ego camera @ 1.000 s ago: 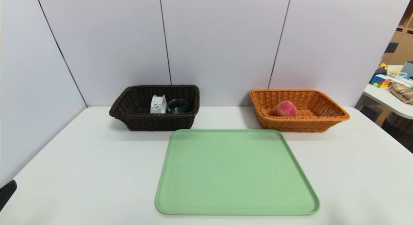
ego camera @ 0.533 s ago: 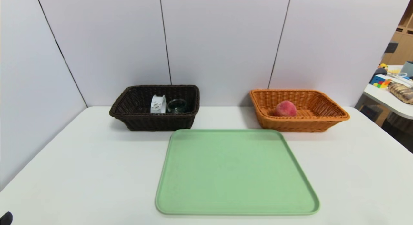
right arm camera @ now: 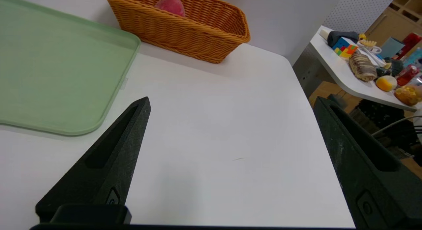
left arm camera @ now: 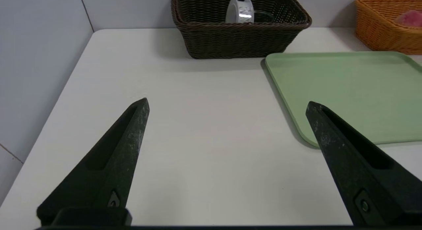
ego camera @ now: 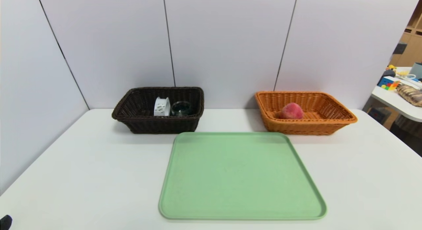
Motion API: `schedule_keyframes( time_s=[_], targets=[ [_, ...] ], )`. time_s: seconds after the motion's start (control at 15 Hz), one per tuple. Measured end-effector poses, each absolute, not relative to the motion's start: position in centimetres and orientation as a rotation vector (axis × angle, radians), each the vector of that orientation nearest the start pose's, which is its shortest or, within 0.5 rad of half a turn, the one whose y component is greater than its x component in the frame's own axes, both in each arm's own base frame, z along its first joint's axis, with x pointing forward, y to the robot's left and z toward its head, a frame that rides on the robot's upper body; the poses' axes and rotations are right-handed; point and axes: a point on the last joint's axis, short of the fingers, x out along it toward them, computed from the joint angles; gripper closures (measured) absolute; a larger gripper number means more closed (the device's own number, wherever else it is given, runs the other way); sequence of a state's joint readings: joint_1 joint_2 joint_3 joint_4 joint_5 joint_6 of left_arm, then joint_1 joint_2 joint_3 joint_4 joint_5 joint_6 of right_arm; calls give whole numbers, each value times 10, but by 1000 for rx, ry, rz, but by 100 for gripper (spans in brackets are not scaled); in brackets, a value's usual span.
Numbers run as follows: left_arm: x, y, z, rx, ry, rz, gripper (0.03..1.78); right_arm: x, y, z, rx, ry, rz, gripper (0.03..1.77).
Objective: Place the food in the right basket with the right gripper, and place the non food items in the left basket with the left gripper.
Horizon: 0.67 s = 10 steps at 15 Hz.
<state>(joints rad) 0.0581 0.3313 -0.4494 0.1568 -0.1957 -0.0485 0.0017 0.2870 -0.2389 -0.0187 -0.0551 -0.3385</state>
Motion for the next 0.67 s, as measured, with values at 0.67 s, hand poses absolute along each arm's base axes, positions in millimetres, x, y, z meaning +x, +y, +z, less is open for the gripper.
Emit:
schedule_keyframes(
  time_s=[0.67],
  targets=[
    [-21,-6,157,-32,87,-215,12,-10,-1,143,-342,48,-51,10]
  ],
)
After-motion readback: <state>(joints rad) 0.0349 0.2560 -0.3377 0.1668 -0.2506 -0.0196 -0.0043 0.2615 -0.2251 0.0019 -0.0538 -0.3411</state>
